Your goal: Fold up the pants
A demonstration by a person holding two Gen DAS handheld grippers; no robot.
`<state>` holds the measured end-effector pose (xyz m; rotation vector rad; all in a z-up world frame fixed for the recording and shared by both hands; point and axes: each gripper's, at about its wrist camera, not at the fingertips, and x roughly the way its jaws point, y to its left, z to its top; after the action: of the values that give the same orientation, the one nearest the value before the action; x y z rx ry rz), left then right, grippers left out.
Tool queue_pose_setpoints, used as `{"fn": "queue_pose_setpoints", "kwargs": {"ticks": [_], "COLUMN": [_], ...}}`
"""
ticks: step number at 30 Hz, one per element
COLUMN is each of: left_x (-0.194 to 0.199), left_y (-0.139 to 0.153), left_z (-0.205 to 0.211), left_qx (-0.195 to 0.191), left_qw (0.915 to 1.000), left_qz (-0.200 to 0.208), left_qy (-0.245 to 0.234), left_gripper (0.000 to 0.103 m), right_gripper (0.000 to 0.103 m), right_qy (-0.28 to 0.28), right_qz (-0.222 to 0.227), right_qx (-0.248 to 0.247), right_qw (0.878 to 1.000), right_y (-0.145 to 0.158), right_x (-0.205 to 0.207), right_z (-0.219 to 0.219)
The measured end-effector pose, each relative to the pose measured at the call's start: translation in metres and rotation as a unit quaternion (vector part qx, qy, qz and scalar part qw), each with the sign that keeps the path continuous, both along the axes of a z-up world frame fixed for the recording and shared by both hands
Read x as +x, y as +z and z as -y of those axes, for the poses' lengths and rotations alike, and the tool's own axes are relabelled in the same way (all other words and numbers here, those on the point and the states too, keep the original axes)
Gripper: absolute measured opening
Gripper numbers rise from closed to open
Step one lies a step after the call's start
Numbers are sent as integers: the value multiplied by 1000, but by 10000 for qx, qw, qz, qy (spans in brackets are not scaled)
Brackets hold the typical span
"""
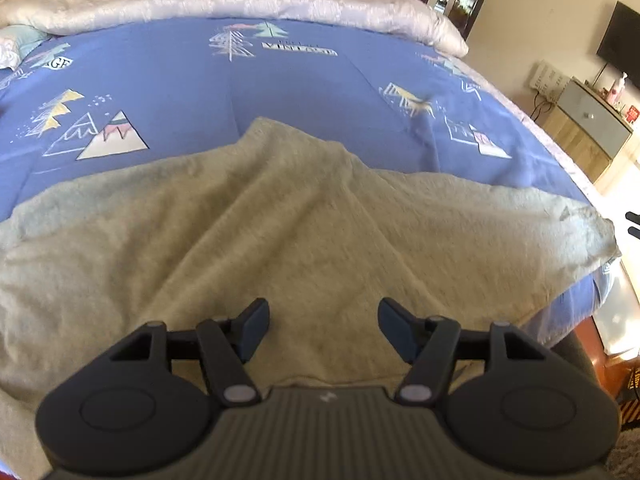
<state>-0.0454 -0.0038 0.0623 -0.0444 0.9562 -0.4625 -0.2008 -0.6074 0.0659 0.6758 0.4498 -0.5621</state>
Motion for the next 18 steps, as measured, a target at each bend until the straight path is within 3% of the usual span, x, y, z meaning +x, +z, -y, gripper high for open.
{"fn": "queue_pose_setpoints", "kwargs": {"ticks": [4,5,6,7,8,10,12,14,16,18], "left_x": [2,3,4,6,7,10,14,18,19,20], "left_y": [1,1,1,0,1,1,-3,-9,-13,-15], "left_z": [7,9,10,12,14,17,23,30,35,39], "left_qx": [82,98,117,147,185,225,242,314,386,416], "left_qw": [10000,9999,9999,9998,9998,9997,9995,9991,9988,9986], "left_qz": [-33,-58,-78,-84,-85,-124,-215,-296,-285,-258], "left_qy": [28,36,45,58,65,56,8,-49,-112,-183], "left_gripper": [64,64,64,64,64,64,64,65,71,75], "right_gripper": [51,46,34,11,11,10,10,10,10,10], "right_qy": [368,519,790,1027,1099,1018,587,320,183,223], "right_qz": [-263,-441,-674,-812,-802,-389,488,1334,1439,842], "right_qx": [-17,82,206,187,-14,-83,-73,-133,58,267], "right_qw": [9990,9976,9944,9912,9907,9940,9971,9905,9894,9958], "right_y": [-19,-27,-34,-37,-36,-25,-11,-7,-19,-47], "right_x": [23,26,29,37,35,21,-5,-26,-29,-19], "right_z": [13,13,9,4,-4,-8,6,20,30,33]}}
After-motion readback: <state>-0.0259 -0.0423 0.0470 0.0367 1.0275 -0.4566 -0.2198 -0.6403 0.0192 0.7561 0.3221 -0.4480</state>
